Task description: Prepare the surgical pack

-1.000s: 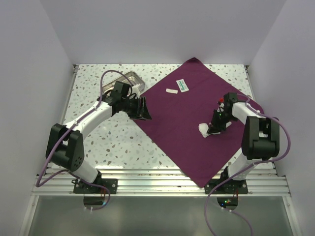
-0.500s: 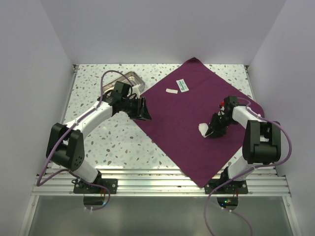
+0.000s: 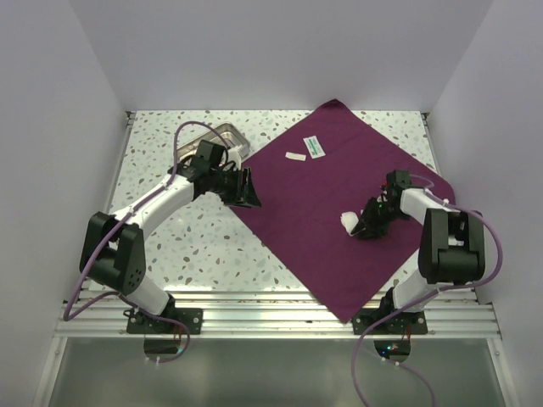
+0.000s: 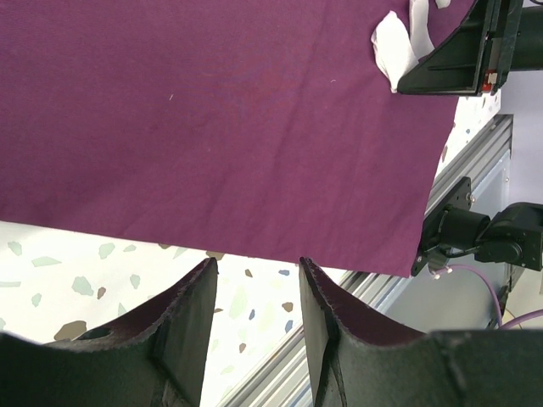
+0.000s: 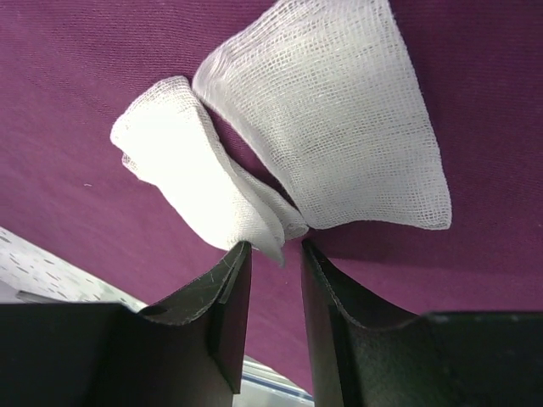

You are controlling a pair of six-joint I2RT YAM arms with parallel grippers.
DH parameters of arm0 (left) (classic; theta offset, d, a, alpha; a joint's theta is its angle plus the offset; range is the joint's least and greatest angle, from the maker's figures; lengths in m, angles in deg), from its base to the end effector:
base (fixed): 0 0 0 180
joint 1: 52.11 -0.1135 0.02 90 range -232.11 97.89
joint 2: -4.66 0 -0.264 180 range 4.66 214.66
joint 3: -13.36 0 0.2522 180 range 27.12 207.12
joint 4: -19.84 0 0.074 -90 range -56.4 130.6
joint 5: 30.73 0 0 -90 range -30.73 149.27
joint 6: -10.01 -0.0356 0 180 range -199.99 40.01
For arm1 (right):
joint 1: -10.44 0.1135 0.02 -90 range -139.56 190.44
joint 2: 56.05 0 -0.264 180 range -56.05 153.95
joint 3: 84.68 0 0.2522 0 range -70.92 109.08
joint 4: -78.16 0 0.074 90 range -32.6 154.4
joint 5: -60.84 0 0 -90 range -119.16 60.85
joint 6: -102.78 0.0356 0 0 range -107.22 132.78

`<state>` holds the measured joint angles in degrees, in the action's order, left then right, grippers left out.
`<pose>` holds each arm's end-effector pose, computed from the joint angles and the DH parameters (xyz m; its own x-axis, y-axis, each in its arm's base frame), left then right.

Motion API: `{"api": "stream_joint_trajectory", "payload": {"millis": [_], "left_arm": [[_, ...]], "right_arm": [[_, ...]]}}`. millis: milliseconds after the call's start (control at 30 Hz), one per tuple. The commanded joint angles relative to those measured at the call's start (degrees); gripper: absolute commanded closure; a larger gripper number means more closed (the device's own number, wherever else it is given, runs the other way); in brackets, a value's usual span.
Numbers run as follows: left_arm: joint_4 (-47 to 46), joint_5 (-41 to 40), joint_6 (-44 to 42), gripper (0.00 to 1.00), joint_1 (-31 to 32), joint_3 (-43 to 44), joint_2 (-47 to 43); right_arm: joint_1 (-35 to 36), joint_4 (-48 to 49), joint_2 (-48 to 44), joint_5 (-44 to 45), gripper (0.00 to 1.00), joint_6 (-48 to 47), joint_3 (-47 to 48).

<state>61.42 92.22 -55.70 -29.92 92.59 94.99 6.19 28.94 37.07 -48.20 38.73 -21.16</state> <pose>0.3001 -0.1433 0.2463 -0.9271 0.0054 -0.3747 0.2643 0.7182 -0.6436 0.2746 -0.0088 0.1469 -0.8766 0.4799 -0.0343 0.4344 0.8200 0.3726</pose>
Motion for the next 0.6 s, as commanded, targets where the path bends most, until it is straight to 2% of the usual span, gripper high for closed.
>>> {"api": "stream_joint_trajectory", "payload": {"millis": [0, 367, 567], "left_arm": [[-1.9, 1.6, -1.1, 0.53, 0.0, 2.2, -0.1], [-1.9, 1.9, -1.1, 0.53, 0.0, 2.2, 0.1], [-1.9, 1.9, -1.0, 0.53, 0.0, 2.1, 0.0]], "right_arm": [[0.0, 5.1, -1.4, 0.3, 0.66, 3.1, -1.5], [-0.3, 2.0, -5.5, 0.5, 0.65, 4.4, -1.2], [-0.2, 3.2, -4.2, 1.3, 0.64, 6.8, -1.9]]}}
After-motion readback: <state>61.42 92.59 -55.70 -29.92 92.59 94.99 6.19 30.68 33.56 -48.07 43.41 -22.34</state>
